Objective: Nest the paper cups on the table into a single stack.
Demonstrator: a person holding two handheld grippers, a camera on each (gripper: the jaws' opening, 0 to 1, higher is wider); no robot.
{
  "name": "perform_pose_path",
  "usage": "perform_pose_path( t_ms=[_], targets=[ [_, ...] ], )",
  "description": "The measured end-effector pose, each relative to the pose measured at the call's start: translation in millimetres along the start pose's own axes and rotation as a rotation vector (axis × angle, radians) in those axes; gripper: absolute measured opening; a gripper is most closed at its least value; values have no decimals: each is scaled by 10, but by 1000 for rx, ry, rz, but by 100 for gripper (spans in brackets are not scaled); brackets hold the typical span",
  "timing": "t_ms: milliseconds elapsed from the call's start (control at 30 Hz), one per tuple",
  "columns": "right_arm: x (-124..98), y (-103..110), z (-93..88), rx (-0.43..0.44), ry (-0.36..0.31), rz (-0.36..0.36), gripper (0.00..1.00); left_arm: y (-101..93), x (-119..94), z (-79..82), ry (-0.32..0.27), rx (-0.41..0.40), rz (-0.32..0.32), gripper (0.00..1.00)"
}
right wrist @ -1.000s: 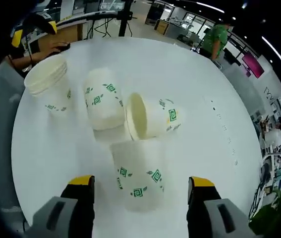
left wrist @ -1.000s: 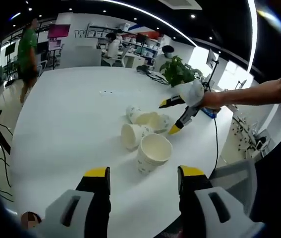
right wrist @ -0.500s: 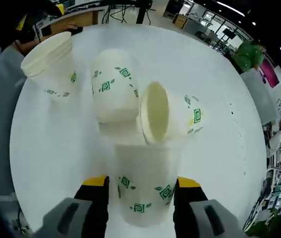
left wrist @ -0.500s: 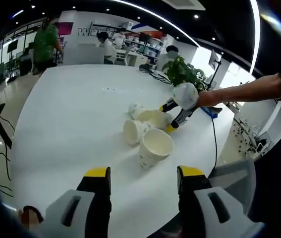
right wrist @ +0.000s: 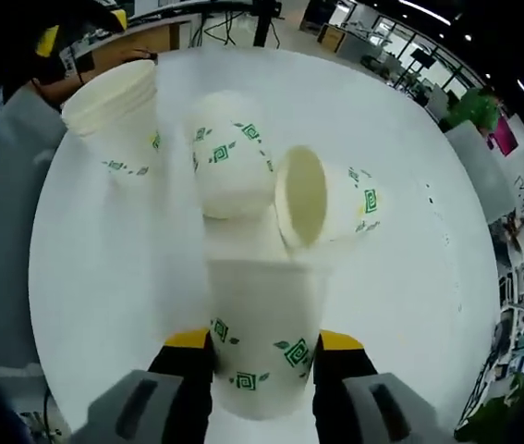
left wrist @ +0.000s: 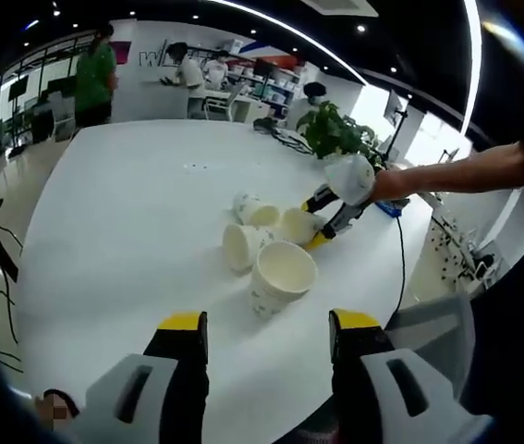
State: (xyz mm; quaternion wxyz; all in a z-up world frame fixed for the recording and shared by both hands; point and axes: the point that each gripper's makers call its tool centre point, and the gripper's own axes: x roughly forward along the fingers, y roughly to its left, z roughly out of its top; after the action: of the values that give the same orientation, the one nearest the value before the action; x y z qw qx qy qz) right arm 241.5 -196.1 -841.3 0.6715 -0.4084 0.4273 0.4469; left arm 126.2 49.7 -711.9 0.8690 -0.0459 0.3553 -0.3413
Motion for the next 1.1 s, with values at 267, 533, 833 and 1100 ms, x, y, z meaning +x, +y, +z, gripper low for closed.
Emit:
perform_pose_path(
  t_ms=[267,533,833,1100],
  targets=[
    [-252,130,-96,22,-11,-22,41,-87,17,69,-1,30,-23,51],
    [-403,141,-46,37,-56,-64,41,-231,78,232,-8,62,-66,51],
    [-572,182,174,18,-111,-107,41,-346,130,444,-25,82,-108,50],
    [-866,235,486,4,-185,-145,41,-447,183,634,-26,133,-140,49]
  ],
)
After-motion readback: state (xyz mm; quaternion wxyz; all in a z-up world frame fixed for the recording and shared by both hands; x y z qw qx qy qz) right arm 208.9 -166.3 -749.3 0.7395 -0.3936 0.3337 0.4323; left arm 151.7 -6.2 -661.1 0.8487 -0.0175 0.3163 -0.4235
